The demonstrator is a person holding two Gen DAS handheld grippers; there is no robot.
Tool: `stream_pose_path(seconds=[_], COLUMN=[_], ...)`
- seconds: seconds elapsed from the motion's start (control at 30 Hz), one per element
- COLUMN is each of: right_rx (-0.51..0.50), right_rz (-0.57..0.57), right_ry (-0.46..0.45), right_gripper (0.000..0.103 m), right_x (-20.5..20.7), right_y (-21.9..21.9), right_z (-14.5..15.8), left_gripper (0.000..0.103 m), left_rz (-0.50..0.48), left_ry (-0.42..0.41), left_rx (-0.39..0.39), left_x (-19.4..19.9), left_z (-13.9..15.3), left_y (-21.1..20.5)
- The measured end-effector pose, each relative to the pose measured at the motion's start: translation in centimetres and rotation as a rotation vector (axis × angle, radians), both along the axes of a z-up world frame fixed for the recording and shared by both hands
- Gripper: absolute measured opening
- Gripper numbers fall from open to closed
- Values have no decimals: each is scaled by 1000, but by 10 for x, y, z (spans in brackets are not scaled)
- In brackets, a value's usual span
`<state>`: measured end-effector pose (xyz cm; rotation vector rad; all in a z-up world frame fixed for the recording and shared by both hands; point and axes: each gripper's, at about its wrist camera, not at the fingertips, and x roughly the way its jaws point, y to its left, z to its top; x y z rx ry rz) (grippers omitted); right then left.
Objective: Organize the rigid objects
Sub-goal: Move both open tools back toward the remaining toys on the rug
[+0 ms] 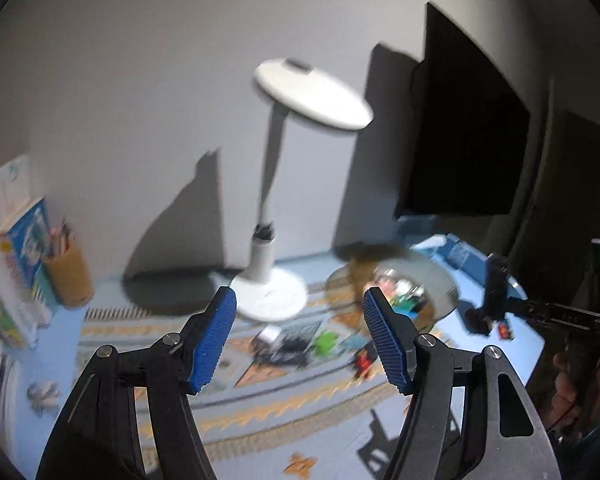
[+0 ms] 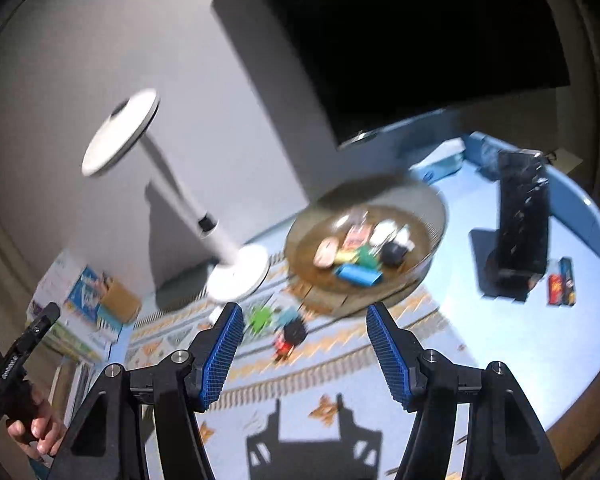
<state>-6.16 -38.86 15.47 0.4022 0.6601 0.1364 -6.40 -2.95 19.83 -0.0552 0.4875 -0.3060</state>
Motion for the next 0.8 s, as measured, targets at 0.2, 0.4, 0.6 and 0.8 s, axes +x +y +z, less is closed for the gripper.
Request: stream_pose_path(seconds=[0.2, 0.4, 0.6, 0.8], right_rx=[-87, -180, -210, -127], right_rz=[117, 161, 216, 195], right_ry=[87, 223, 286, 288], right_gripper=[63, 63, 63, 63], right_x=[29, 67, 99, 127], right_y=[48, 71, 83, 82], right_z=[-19, -77, -125, -144], left_gripper=[64, 64, 64, 64], left_rz=[42, 47, 14, 68], left_ry=[200, 382, 442, 439], left_rx=[-8, 24, 139, 160], left_x=[37, 86, 120, 148], left_z=[-71, -144, -188, -204], left_y=[12, -9, -56, -75])
